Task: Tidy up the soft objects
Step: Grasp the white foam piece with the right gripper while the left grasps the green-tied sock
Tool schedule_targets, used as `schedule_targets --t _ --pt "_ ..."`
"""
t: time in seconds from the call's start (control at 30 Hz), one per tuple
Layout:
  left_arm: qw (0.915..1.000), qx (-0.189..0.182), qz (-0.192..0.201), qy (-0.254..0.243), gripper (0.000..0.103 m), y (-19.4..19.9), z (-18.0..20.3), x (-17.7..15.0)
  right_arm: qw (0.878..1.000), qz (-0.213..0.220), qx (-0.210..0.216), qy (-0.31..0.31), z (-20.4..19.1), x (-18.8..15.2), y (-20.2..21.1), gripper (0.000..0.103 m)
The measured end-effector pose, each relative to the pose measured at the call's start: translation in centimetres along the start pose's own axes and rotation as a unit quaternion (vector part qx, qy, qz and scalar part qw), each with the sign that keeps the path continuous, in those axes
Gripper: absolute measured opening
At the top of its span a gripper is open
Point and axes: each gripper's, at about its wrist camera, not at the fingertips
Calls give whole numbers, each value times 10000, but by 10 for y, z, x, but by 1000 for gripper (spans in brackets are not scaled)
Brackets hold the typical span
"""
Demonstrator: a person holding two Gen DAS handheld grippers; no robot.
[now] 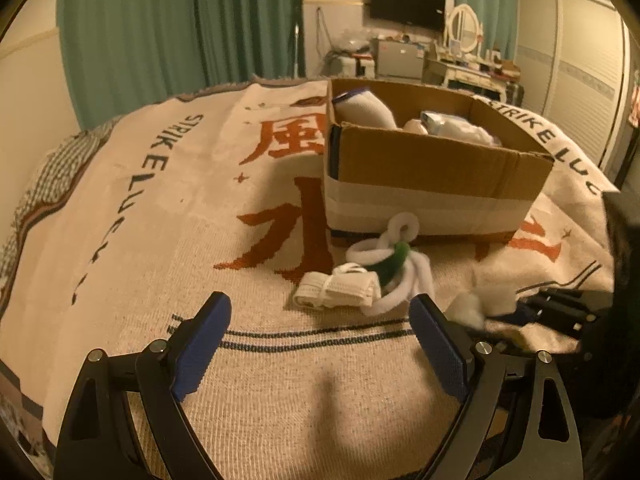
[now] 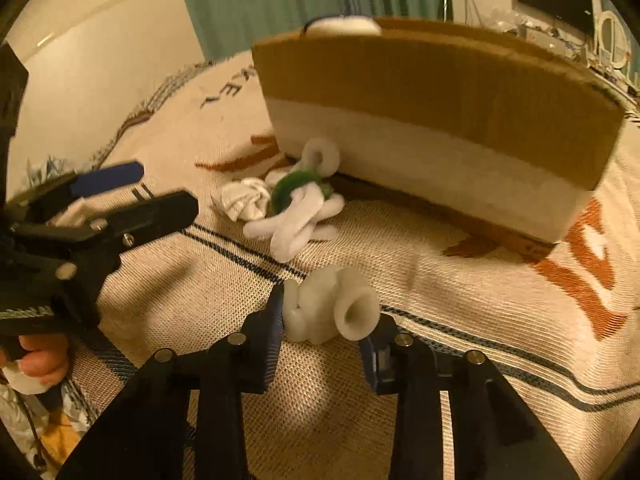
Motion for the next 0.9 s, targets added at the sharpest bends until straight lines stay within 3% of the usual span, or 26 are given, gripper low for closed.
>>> schedule_targets --t 0.17,0.33,0.4,0.53,0.73,0.8,0.9 --pt "9998 -10 38 -170 91 3 13 2 9982 525 -231 -152 6 -1 37 33" --pt "9989 -290 40 -367 90 -4 37 14 9934 777 -800 -271 21 6 63 33" --pt "9981 -466 -74 -402 75 -15 46 24 9929 767 -811 -419 32 3 69 33" --pt "9974 -460 -216 -521 74 -40 59 39 9934 649 -743 -582 44 1 64 33" --pt "9958 -161 -537 -719 66 -79 63 41 9947 519 -672 -586 44 6 49 33" --pt "9957 -108 -633 -671 50 -85 59 38 9948 489 -664 -602 45 6 47 33" --pt "9957 -115 -484 -778 39 -75 60 35 9949 457 -665 -611 45 5 44 33"
Point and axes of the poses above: each gripper's, at about its wrist camera, not at the fingertips, and y roughly against the way its jaws point, z to its right, x to its top, and after that the axes turned 7 degrees about -z, right-handed
